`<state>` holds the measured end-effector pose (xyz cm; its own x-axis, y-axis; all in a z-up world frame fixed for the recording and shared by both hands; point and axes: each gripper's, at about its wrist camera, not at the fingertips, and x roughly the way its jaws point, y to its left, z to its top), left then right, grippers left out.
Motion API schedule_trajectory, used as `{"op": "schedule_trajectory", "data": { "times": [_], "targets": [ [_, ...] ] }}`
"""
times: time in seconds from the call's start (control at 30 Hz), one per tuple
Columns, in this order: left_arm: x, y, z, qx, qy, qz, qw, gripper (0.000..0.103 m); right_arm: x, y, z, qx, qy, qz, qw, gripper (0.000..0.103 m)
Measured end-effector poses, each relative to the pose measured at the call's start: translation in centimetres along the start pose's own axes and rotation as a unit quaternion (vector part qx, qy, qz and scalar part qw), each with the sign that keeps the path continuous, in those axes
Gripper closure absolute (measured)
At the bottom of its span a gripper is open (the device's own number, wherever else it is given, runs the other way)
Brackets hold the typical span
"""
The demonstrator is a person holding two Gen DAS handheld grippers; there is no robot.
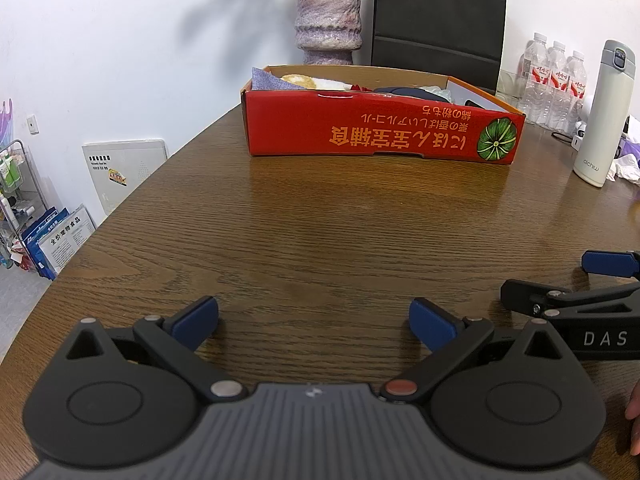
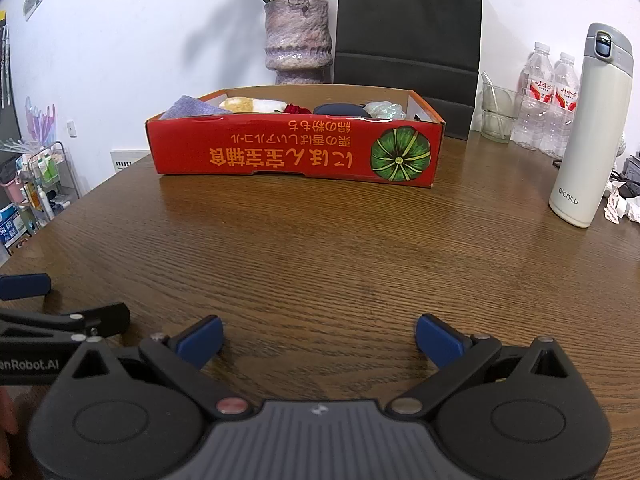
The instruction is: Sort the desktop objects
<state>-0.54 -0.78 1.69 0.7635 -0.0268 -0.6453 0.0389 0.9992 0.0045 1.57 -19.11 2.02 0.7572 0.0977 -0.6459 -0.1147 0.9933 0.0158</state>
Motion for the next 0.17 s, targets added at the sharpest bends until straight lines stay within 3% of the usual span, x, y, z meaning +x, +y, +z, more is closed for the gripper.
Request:
{"op": "schedule_trajectory", "data": {
  "times": [0.17],
  "targets": [
    [0.0,-0.05,0.01,-0.001,0.0,0.0,1.0,0.0,-0.01,0.03,0.0,-0.001,0.0,0.001,1.0,0.0]
  ]
}}
